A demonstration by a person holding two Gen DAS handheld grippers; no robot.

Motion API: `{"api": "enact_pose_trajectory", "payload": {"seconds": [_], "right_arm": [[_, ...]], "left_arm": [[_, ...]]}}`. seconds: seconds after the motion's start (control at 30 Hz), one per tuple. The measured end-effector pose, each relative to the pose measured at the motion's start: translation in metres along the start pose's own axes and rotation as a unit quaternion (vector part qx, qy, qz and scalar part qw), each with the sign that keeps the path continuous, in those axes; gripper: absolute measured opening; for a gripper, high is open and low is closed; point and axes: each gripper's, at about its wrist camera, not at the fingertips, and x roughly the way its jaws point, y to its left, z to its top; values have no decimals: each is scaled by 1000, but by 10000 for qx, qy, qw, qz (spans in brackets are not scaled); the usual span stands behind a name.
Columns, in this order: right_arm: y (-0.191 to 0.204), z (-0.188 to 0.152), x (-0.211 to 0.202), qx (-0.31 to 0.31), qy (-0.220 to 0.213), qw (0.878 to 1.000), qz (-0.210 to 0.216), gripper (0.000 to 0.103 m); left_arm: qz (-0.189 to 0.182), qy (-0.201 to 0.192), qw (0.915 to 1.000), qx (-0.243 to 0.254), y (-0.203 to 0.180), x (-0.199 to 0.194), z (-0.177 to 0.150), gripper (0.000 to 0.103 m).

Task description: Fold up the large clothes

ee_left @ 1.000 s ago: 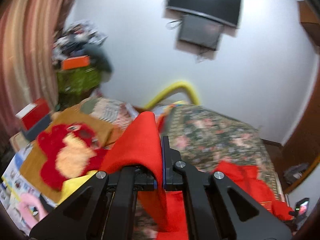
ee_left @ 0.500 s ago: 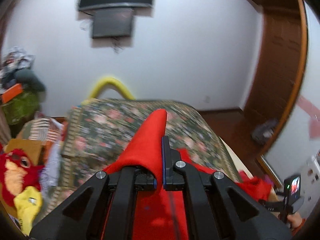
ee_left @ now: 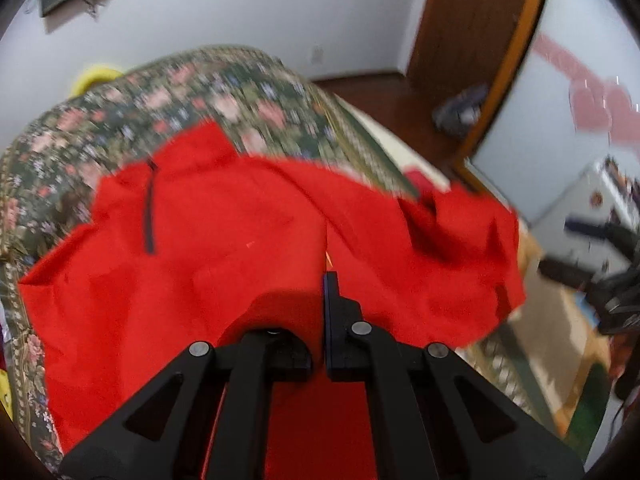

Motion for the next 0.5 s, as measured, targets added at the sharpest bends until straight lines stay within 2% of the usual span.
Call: {"api": "enact_pose_trajectory", "payload": {"seconds": [0.07, 0.17, 0.2, 0.23, 0.3, 0.37, 0.43, 0.5], "right_arm": [[8, -3, -3, -72, 3, 9999, 71, 103], [24, -4, -5, -194, 21, 9997, 170, 103], [29, -4, -6, -218, 25, 9995, 219, 103], [33, -4, -7, -238, 28, 9993, 279, 103], [42, -4, -8, -262, 28, 9989, 378, 103], [52, -3, -9, -286, 39, 9985, 462, 103], [62, -1, -9, -304, 61, 9977, 599, 103], [72, 0, -7, -307, 99, 9970, 710, 103]], "left_arm": [[-27, 249, 9996, 89, -5, 7, -9, 7], [-262, 546, 9980, 152, -6, 6, -22, 14], [-297, 543, 9979, 180, -6, 2, -26, 21], [-312, 523, 9979, 217, -5, -4, -30, 27], [-270, 383, 9986, 230, 0, -23, -37, 54], [-184, 195, 9995, 181, 12, -42, -42, 64], [-1, 31, 9999, 120, 29, -62, -48, 66], [244, -67, 9997, 57, 50, -77, -54, 73]]}}
